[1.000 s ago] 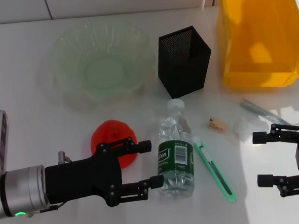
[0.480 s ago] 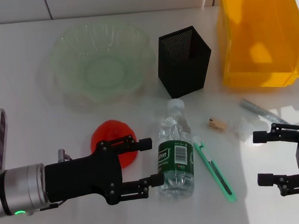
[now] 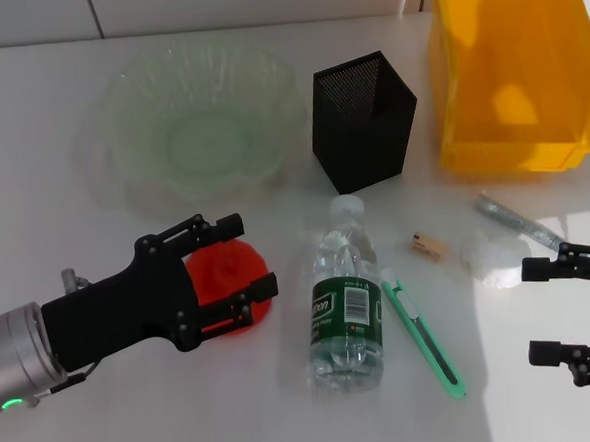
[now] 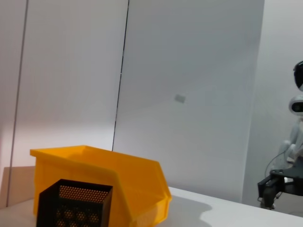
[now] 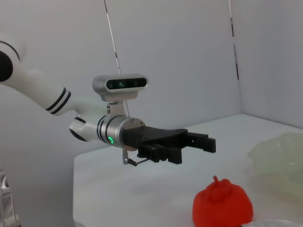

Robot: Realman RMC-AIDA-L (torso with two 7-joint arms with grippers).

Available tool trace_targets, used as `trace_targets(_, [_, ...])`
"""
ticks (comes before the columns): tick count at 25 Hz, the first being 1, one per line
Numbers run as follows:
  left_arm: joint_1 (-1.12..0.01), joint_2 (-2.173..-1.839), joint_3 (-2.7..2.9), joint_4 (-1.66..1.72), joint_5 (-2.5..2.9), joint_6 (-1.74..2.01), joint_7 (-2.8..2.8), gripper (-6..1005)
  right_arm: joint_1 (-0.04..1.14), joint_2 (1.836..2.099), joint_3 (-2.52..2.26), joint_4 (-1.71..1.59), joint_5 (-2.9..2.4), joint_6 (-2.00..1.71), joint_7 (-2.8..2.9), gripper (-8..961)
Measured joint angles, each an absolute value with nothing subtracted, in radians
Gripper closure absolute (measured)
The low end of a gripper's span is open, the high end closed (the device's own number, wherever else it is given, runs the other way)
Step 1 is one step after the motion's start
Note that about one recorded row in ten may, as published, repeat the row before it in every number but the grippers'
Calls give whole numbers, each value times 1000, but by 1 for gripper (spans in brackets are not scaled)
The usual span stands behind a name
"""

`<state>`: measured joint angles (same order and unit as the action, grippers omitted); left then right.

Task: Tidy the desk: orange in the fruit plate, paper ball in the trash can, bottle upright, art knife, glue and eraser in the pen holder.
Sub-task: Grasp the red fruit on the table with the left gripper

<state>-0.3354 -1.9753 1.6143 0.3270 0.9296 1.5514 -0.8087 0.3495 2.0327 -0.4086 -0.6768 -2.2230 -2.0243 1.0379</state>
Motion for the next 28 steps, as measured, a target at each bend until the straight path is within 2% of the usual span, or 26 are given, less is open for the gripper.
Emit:
trace_targets(6, [-322,-1983,1588,324,930,1471,-801,244,345,2037,-406,-689,-2222,-2025,1038,127])
trace_targets(8, [-321,-2003,1589,317,930,1377,-794,245,345,2038,-406,-690,-2222,-2025,1038,127])
trace_targets(10, [-321,-2003,1589,317,930,1377,-794,247,345,2038,-406,-690,-2221,-2025,1038,127])
trace_targets(12, [-320,-2023,1599,316,932,1279,-768,248,346,2038,-407,-690,-2221,-2025,1039,127])
trace_targets(16, [-320,-2042,1598,322,974,1199,-757,250,346,2038,-406,-695,-2221,-2025,1041,127])
trace_targets(23, [-308,-2042,1591,344,1023,1198,-724,254,345,2042,-407,-693,-2221,-2022,1042,127])
trace_targets(28, [-277,-2045,1590,384,1025,1200,-711,401,345,2051,-407,-694,-2221,-2016,1041,127])
